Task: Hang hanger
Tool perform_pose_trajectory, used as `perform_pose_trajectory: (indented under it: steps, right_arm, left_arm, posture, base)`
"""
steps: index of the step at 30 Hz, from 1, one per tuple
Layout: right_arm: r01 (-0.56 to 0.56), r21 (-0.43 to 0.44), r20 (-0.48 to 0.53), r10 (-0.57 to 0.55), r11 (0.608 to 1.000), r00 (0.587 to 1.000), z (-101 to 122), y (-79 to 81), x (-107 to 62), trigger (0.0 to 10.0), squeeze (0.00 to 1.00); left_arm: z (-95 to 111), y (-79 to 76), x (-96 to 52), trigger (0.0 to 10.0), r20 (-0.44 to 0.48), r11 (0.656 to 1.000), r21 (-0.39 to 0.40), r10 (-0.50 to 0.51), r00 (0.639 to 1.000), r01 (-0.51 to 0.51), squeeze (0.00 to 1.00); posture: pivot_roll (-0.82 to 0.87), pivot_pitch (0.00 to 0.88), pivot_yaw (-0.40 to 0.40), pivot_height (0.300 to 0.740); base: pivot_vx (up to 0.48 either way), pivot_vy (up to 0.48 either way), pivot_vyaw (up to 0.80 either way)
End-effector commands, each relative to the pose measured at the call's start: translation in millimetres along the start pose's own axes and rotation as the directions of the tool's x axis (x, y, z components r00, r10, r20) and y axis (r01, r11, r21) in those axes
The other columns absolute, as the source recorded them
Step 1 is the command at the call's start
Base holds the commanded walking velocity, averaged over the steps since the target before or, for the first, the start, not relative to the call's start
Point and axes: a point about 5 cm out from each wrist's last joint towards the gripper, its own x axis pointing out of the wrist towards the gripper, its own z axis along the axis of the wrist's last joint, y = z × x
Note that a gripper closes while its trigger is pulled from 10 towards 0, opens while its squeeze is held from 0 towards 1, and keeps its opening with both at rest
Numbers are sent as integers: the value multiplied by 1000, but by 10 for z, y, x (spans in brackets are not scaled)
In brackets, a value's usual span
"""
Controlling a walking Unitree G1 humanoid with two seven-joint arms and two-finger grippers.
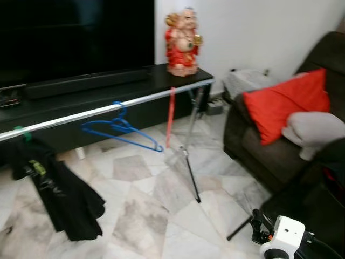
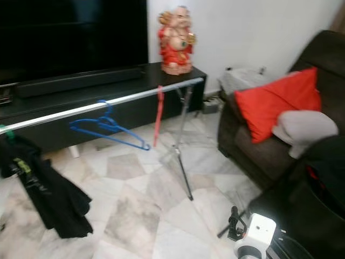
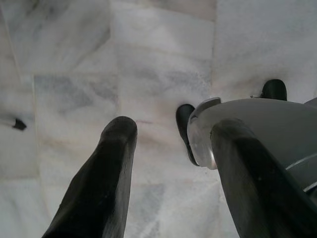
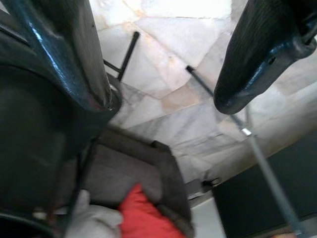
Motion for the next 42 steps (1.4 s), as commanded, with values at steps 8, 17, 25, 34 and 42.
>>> perform_pose_trajectory:
  steps: [8,17,25,34,42]
  right_arm:
    - [-9,2,16,8,1000,1000,35,39,12,10000,0]
    - [-15,0,16,15,1000,1000,31,50,7,10000,0]
    - [-18,1,21,18,1000,1000,41,62,11,10000,0]
    - [-22,7,41,22,1000,999,68,83,20,10000,0]
    - [-30,3,31,30,1000,999,36,87,20,10000,0]
  left_arm:
    - [-10,15,-6,10000,-5,1000,15,-2,1000,2,0]
    - [-41,1,-12,10000,-13,1000,12,-2,1000,3,0]
    - [-66,4,-19,10000,-21,1000,10,-2,1000,2,0]
    - [-32,16,-14,10000,-6,1000,2,-3,1000,3,0]
    - [230,182,-8,10000,145,991,17,132,981,-135,0]
  posture:
    - [121,2,-8,740]
    - [123,0,-10,740]
    - [124,0,-11,740]
    - [124,0,-10,740]
    - [122,0,-8,740]
  base:
    - [0,0,-788]
    - [0,-217,-788]
    - [0,0,-788]
    - [0,0,0]
    - [0,0,0]
